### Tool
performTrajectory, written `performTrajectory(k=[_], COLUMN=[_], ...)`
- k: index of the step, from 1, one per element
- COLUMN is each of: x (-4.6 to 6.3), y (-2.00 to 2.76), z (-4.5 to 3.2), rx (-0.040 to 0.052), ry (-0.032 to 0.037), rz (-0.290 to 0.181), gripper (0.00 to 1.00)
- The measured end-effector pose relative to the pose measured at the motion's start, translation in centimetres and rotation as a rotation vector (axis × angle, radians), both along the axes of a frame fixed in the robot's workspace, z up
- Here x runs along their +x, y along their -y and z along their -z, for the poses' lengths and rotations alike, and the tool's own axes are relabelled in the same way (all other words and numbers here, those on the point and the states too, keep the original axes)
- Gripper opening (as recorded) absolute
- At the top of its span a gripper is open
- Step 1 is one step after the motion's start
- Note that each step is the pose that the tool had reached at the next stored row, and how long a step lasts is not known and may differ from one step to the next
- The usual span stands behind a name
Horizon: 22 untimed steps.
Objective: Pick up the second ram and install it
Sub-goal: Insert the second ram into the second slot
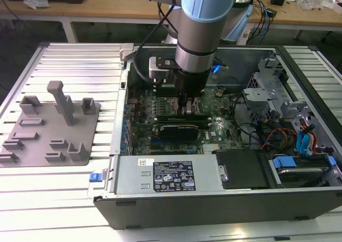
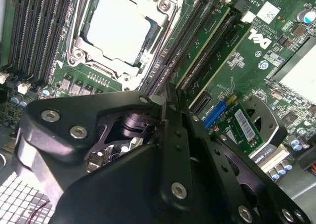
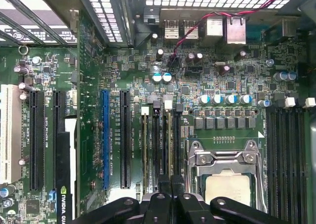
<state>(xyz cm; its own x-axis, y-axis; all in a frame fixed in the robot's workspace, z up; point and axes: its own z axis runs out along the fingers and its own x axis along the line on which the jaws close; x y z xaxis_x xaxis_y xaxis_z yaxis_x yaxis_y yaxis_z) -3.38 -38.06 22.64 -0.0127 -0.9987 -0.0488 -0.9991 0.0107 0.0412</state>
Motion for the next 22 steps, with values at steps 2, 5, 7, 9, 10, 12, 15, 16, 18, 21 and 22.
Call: performTrajectory(k=[2,5,7,9,10,12,15,16,18,21,22], x=[0.0,0.0,0.0,0.0,0.0,0.0,0.0,0.0,0.0,0.2,0.7], y=[0.00,-0.01,0.00,-0.01,0.00,0.00,0.00,0.00,-0.01,0.00,0.00], z=[0.01,0.03,0.02,-0.11,-0.32,-0.88,-2.10,-2.54,-2.60,-2.60,-2.60], rx=[0.0002,0.0003,0.0003,0.0002,0.0002,0.0002,0.0004,0.0003,0.0005,0.0002,0.0003], ry=[0.0001,0.0001,0.0001,0.0001,0.0001,0.0001,0.0001,0.0001,0.0002,0.0000,0.0001], rz=[0.000,0.000,0.000,0.000,0.000,0.000,0.000,0.000,0.000,0.000,0.000], gripper=[0.09,0.16,0.23,0.23,0.23,0.23,0.23,0.23,0.23,0.23,0.23])
